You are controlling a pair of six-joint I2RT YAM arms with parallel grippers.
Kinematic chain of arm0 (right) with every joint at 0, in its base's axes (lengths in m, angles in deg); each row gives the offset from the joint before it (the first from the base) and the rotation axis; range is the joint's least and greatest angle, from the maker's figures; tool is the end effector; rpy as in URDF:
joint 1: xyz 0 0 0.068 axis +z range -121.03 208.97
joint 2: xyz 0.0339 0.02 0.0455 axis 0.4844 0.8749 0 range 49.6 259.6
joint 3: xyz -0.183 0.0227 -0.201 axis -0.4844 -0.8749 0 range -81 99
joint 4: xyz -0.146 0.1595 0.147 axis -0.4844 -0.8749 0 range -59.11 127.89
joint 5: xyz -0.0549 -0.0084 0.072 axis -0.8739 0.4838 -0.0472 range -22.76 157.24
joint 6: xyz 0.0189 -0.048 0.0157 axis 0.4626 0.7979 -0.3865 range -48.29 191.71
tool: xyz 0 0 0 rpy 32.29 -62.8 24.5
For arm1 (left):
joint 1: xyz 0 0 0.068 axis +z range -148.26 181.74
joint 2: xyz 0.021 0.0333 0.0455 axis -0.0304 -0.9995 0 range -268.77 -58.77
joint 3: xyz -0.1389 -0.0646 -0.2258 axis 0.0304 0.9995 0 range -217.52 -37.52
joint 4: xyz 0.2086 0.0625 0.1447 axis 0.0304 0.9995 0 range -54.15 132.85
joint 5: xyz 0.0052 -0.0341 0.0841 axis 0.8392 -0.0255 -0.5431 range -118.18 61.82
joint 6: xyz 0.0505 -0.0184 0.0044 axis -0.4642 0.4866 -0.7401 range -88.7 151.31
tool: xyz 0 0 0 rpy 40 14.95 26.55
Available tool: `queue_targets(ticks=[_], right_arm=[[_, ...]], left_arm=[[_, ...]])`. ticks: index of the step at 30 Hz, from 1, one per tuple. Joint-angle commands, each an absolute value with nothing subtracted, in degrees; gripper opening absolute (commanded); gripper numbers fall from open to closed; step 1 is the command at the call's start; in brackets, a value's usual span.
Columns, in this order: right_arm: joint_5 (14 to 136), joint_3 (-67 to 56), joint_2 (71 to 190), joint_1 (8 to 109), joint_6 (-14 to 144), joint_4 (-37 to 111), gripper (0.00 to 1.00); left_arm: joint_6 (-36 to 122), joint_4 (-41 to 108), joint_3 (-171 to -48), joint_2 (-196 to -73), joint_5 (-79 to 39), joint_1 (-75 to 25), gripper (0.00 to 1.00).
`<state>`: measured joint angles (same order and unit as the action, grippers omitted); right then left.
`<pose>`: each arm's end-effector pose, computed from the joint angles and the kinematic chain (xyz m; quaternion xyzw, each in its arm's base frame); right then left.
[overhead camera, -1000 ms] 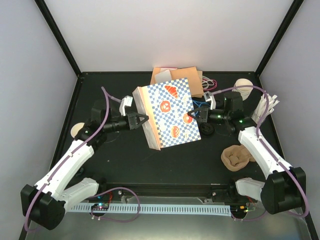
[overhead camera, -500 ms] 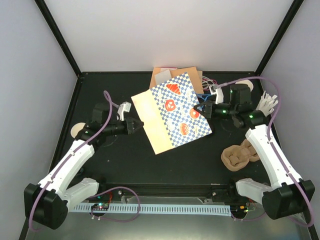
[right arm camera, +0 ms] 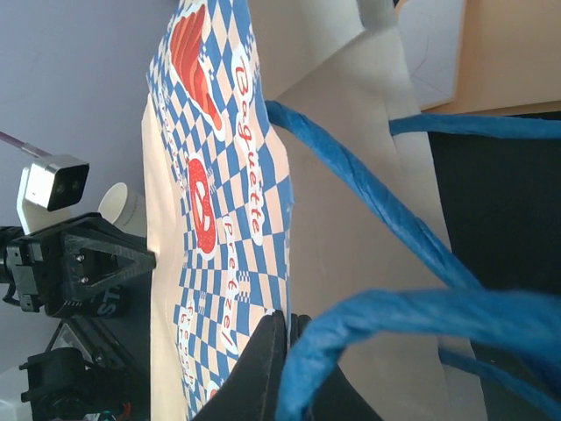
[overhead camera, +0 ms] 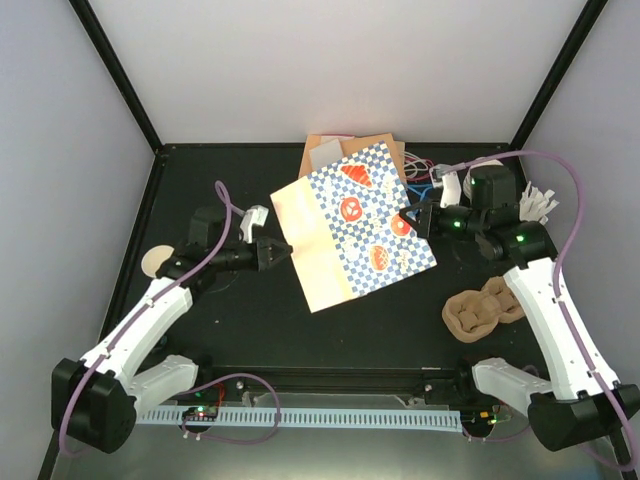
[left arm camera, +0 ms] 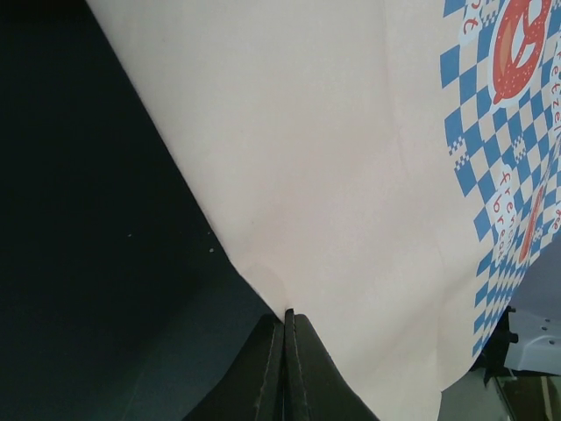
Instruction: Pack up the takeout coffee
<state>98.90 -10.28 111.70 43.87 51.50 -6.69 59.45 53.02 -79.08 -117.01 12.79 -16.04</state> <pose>0.2022 0.0732 0.3816 -0.0840 0.8619 0.3636 0.3434 0.1992 -0.0884 0.2689 0.0894 0.8380 -0.4563 0.2855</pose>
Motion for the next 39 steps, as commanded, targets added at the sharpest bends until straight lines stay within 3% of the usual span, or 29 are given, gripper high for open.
queue_targets(ticks=[1,15,17,23,26,34,39], right_arm=[[87.7,-6.7,108.5,42.5,52.2,-5.1,0.01],[87.0,-3.4,109.0,42.5,53.9,-7.8,0.01],[87.9,-3.1,109.2,42.5,54.6,-8.3,0.01],[95.6,-2.4,111.8,42.6,56.8,-10.4,0.01],[97.1,-2.2,112.4,42.7,57.3,-10.8,0.01],[93.3,1.2,114.7,47.2,61.2,-14.7,0.01],[86.6,4.7,116.9,55.8,64.3,-16.1,0.01]], left_arm=[[57.5,56.3,-76.1,-117.7,8.7,-15.2,0.02],[56.2,56.6,-74.6,-117.4,6.6,-15.2,0.16],[56.2,56.6,-74.9,-116.9,7.6,-15.2,0.23],[56.9,56.3,-76.9,-113.8,10.8,-15.2,0.66],[56.9,56.9,-78.7,-112.0,11.6,-15.2,0.73],[53.9,59.8,-86.3,-107.6,7.9,-15.1,0.8],[53.2,57.3,-89.0,-104.0,6.2,-15.1,0.98]])
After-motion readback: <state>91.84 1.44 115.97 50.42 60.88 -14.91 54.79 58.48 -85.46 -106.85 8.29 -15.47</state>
